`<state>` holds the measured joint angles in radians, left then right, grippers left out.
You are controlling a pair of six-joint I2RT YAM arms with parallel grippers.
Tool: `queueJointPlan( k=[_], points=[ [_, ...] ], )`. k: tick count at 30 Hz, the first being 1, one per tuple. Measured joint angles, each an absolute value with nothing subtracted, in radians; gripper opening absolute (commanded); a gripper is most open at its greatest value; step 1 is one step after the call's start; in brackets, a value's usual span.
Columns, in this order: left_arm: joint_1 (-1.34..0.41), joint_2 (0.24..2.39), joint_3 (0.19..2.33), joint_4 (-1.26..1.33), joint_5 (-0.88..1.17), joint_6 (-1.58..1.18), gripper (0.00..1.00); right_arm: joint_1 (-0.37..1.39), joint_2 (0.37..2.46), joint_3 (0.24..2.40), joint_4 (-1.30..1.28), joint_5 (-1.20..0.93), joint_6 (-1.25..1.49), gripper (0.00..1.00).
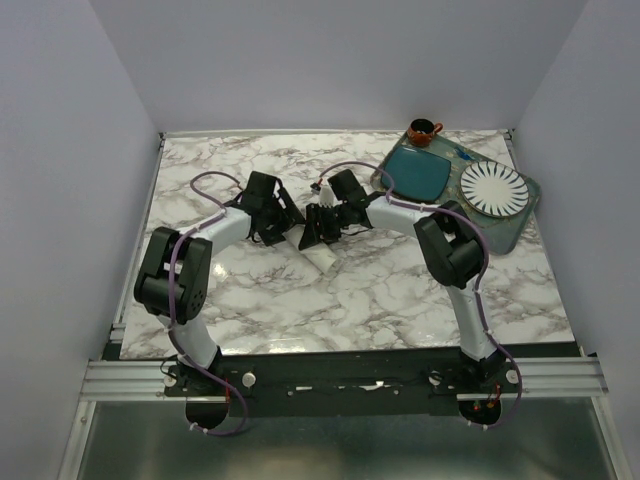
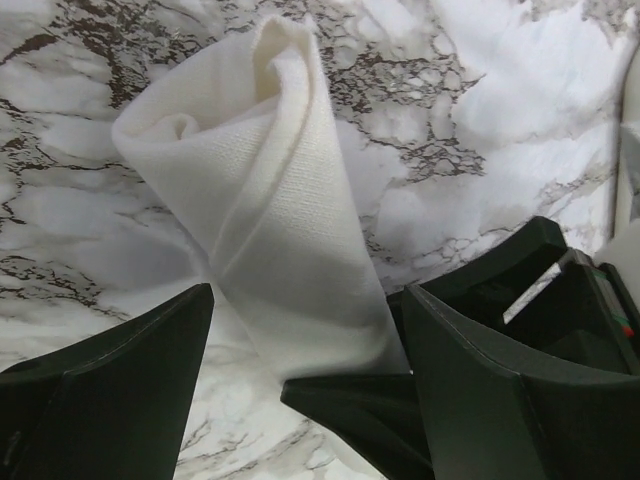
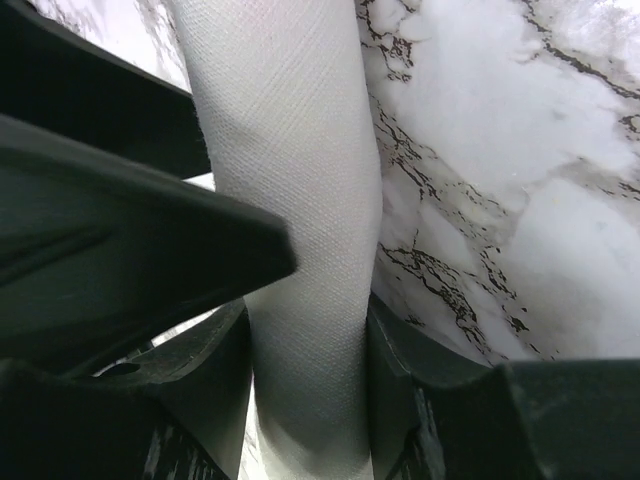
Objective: Fold the napkin, place the utensils inside, and roll it up
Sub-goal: Roll the napkin with the utensil
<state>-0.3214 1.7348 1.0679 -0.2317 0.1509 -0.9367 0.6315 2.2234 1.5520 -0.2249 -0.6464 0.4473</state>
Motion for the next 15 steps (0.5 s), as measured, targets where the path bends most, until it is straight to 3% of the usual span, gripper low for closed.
queueJointPlan(
  k=[10, 15],
  points=[
    [-0.323, 1.799, 1.072, -0.197, 0.146, -0.959, 0.73, 0.631, 2.222, 1.555, -0.229, -0.647, 0.443, 0.65],
    [-0.323, 1.807, 1.072, -0.182, 0.145, -0.97, 0.72, 0.636, 2.208, 1.571, -0.264, -0.6, 0.401, 0.79]
  ],
)
